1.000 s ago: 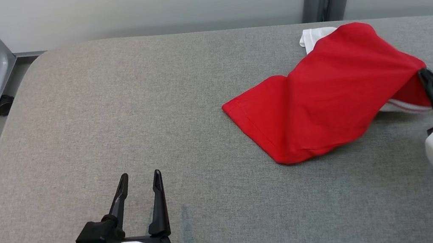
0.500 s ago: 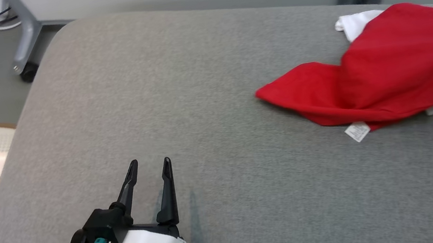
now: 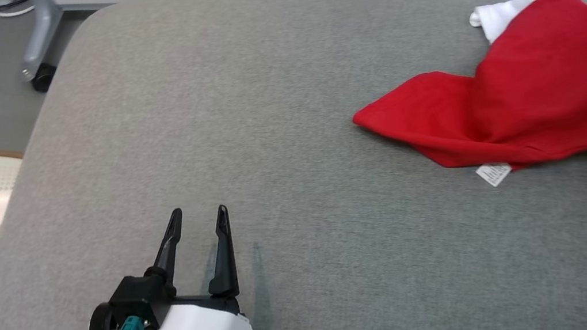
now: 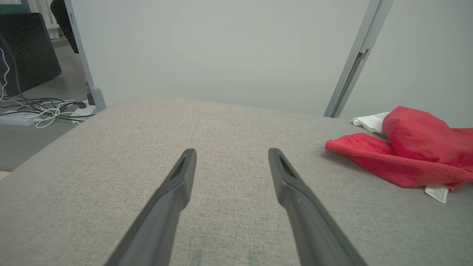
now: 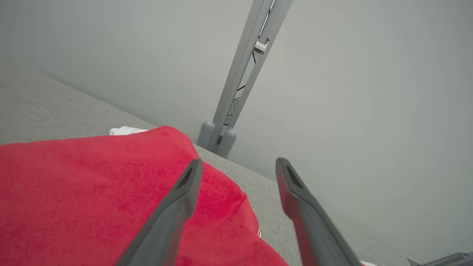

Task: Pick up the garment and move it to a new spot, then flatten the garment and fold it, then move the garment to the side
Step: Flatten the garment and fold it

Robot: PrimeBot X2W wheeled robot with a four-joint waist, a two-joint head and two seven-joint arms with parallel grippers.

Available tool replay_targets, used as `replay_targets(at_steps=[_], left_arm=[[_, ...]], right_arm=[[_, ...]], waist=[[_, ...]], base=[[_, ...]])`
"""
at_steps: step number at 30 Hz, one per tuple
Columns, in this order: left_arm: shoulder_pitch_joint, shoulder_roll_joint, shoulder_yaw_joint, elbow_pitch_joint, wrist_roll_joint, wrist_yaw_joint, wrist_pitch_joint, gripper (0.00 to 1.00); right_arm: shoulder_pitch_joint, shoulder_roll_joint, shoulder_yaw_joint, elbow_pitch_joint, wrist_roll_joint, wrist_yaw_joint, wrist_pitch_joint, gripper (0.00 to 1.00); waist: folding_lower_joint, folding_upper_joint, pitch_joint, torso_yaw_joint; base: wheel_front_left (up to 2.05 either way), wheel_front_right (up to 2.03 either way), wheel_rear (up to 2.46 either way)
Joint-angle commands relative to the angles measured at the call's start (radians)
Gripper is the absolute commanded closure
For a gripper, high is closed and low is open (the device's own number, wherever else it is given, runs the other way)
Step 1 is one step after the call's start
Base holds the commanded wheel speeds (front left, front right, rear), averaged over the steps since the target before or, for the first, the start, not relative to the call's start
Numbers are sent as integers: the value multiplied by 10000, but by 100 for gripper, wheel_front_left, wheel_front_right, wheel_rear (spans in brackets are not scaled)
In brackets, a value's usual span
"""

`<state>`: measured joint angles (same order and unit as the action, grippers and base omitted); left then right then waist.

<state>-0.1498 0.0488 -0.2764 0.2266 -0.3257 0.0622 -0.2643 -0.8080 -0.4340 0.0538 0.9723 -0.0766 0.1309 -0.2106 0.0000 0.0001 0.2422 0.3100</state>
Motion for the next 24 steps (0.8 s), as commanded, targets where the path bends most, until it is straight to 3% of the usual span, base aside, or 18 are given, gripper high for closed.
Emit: replay_targets(at_steps=[1,4,8,14,20,24], left_arm=[[-254,37,31,7,109,-69,2,0],[-441,34,-36,187,215,-209,3,0],[-997,44,-162,845,235,-440,2,0],[-1671,42,-65,1647,138,-546,3,0],[-1827,45,-32,2321,-128,-584,4,0],[-2079,39,-172,3012,-170,-672,4,0]], right_arm=[[-43,123,78,-138,110,-3,-204,0],[296,283,234,-556,369,-5,-456,0],[1329,832,275,-1955,973,-3,-554,0],[3266,1746,-194,-4408,1417,-3,-554,0],[5110,2994,-858,-6032,1463,-3,-555,0],[5768,3445,-1128,-6487,1680,-3,-557,0]], waist=[[0,-1,-36,-373],[0,-1,-161,-921],[0,-1,-395,-1884],[0,-1,-590,-2811],[0,-1,-821,-3219],[0,-1,-883,-3349]], base=[[0,0,0],[0,0,0],[0,0,0],[0,0,0],[0,0,0],[0,0,0]])
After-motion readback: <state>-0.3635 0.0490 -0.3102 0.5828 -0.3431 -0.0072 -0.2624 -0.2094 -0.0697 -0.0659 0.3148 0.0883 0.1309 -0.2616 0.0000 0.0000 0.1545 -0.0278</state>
